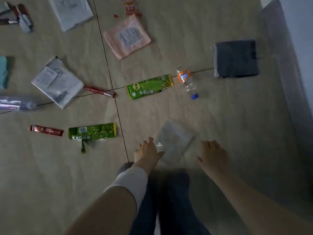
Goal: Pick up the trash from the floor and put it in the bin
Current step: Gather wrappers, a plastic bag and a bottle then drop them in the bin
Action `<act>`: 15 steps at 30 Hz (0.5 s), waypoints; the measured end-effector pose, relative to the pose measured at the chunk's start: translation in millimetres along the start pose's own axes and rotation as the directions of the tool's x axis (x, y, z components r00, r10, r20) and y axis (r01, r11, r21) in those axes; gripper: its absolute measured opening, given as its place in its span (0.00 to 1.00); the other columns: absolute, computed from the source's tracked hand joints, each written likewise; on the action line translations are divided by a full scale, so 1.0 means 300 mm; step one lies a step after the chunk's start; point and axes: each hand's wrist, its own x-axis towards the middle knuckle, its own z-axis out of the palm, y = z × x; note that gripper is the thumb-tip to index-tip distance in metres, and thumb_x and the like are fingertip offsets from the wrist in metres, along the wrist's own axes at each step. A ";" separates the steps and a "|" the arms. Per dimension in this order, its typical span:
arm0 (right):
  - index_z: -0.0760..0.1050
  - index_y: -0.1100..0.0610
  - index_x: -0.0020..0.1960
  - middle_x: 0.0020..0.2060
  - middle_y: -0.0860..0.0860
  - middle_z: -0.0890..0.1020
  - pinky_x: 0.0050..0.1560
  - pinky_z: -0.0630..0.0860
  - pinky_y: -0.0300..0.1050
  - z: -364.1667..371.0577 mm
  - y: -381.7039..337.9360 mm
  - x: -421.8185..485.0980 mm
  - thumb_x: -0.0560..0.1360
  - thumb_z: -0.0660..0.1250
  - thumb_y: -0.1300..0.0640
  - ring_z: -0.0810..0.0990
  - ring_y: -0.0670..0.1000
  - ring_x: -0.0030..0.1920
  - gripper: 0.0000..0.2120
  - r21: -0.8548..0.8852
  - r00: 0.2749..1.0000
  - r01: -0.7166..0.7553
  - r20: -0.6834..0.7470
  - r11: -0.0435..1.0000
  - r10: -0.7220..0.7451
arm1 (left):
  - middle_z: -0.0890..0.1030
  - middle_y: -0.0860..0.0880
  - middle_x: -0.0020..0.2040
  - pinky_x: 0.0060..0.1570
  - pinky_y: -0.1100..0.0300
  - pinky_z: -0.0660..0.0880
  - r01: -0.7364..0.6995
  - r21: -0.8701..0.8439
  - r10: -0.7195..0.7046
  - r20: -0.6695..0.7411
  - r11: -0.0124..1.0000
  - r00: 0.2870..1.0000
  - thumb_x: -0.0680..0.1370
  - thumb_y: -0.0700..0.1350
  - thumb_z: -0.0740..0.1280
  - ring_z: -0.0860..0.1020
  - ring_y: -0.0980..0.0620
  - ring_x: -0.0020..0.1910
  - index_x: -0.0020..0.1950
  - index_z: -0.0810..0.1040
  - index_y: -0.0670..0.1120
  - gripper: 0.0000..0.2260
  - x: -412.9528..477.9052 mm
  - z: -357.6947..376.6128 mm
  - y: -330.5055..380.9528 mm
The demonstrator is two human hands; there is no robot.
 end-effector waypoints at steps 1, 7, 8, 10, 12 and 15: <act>0.62 0.57 0.69 0.67 0.54 0.71 0.64 0.69 0.50 0.028 0.012 0.059 0.76 0.61 0.44 0.65 0.56 0.71 0.27 0.007 1.000 0.009 -0.029 1.000 -0.009 | 0.69 0.43 0.68 0.64 0.48 0.67 0.025 -0.026 -0.026 -0.014 0.999 1.000 0.74 0.56 0.66 0.68 0.42 0.67 0.71 0.59 0.46 0.30 0.054 0.034 0.017; 0.67 0.62 0.68 0.63 0.61 0.75 0.60 0.70 0.54 0.159 0.026 0.376 0.73 0.67 0.51 0.71 0.61 0.65 0.28 0.139 0.979 0.081 -0.199 0.987 -0.052 | 0.67 0.43 0.66 0.61 0.47 0.68 0.119 0.045 -0.108 -0.209 0.992 0.972 0.70 0.55 0.70 0.67 0.42 0.66 0.68 0.61 0.43 0.32 0.354 0.234 0.091; 0.69 0.63 0.66 0.61 0.63 0.76 0.58 0.71 0.55 0.163 0.017 0.404 0.72 0.69 0.52 0.72 0.62 0.64 0.27 0.148 0.970 0.102 -0.236 0.984 -0.065 | 0.67 0.43 0.65 0.60 0.47 0.68 0.126 0.051 -0.111 -0.239 0.991 0.965 0.72 0.52 0.70 0.67 0.42 0.65 0.67 0.61 0.44 0.29 0.381 0.264 0.092; 0.71 0.64 0.64 0.59 0.64 0.77 0.57 0.73 0.56 0.161 0.002 0.447 0.71 0.70 0.54 0.74 0.64 0.63 0.26 0.152 0.953 0.126 -0.294 0.980 -0.077 | 0.69 0.43 0.64 0.57 0.48 0.70 0.139 0.054 -0.119 -0.277 0.989 0.953 0.74 0.46 0.68 0.68 0.43 0.64 0.64 0.62 0.44 0.23 0.426 0.303 0.083; 0.71 0.64 0.64 0.60 0.63 0.77 0.57 0.73 0.56 0.142 -0.011 0.466 0.71 0.70 0.54 0.74 0.64 0.63 0.25 0.125 0.945 0.137 -0.312 0.983 -0.092 | 0.72 0.44 0.63 0.58 0.48 0.69 0.134 0.048 -0.119 -0.232 0.990 0.966 0.75 0.44 0.66 0.70 0.43 0.64 0.64 0.64 0.46 0.19 0.442 0.314 0.072; 0.70 0.63 0.66 0.60 0.62 0.76 0.58 0.72 0.55 0.067 -0.023 0.458 0.72 0.69 0.53 0.72 0.62 0.64 0.26 0.108 0.943 0.125 -0.322 0.986 -0.084 | 0.74 0.43 0.63 0.61 0.48 0.67 0.066 0.014 -0.064 -0.127 0.998 0.990 0.76 0.45 0.65 0.70 0.41 0.64 0.63 0.72 0.47 0.16 0.432 0.243 0.045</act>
